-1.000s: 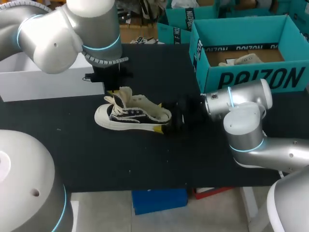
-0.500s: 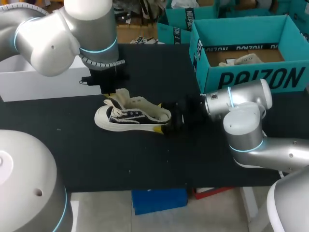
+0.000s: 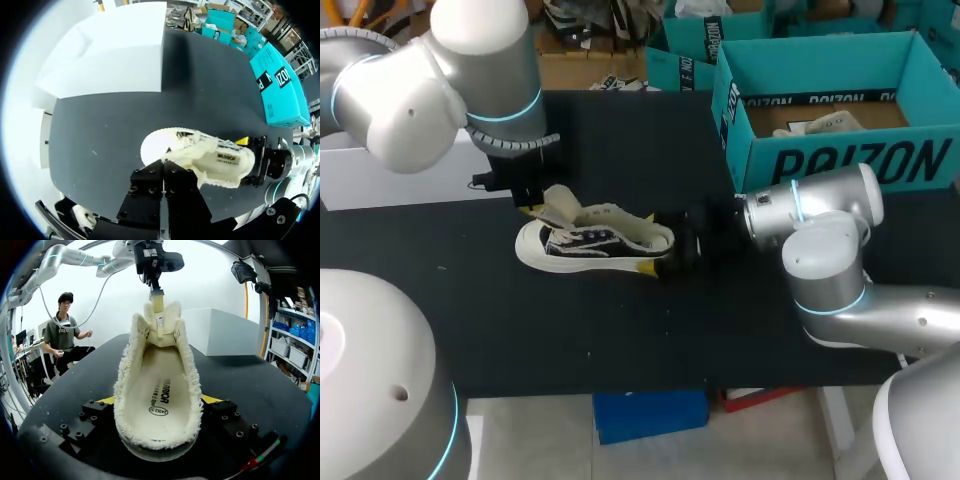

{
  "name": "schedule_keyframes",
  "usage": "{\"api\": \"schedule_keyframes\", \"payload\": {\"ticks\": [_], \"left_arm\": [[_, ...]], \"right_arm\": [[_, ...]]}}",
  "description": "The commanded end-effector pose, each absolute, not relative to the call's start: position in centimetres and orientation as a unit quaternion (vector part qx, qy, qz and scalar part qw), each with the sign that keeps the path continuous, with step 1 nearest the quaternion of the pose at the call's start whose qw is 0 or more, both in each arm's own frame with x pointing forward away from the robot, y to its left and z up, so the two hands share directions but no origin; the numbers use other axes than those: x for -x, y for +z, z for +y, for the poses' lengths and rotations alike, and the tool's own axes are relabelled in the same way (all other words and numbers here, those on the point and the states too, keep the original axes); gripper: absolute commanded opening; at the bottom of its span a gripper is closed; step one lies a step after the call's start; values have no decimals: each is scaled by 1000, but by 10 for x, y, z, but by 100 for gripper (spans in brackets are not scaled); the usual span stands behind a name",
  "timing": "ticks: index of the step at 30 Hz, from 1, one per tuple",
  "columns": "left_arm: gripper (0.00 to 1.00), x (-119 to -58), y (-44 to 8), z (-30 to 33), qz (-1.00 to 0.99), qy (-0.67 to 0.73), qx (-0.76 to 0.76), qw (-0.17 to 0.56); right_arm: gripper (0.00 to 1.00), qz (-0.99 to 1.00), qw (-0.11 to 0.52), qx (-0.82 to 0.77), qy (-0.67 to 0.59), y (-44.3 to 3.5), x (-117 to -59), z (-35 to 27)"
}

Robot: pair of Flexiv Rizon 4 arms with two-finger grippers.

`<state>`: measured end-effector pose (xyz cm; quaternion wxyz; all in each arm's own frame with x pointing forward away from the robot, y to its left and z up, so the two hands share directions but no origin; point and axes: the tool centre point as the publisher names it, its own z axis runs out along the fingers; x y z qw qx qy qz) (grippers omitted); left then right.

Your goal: Take the shoe out of the shoebox, open the shoe tongue, remove and reinsert the insole, then place the shoe into the shoebox

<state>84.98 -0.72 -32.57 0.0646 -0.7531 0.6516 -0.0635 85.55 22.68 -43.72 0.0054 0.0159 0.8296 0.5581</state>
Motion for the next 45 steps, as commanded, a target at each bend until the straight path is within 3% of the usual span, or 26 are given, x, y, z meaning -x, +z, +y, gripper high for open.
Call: {"api": "schedule_keyframes", "payload": {"ticks": [1,18,19,20,21,22,32,45], "left_arm": [[0,-846,-327,4,649,-69,755,62],[0,-841,-345,18,634,-51,770,51],[10,-841,-344,17,634,-51,770,52],[48,-842,-343,16,635,-52,769,52],[97,-843,-341,14,637,-52,767,54],[100,-844,-339,13,639,-53,765,56],[100,-846,-298,-8,728,-92,679,29],[100,-834,-272,-79,967,-25,248,-60]], "right_arm": [[0,830,5,-18,558,-445,-856,228],[0,830,5,-18,558,-445,-856,228],[0,830,5,-18,558,-445,-856,228],[0,830,5,-18,558,-445,-856,228],[0,830,5,-18,558,-445,-856,228],[0,830,5,-18,558,-445,-856,228],[0,830,5,-18,558,-445,-856,228],[0,830,5,-18,558,-445,-856,228]]}}
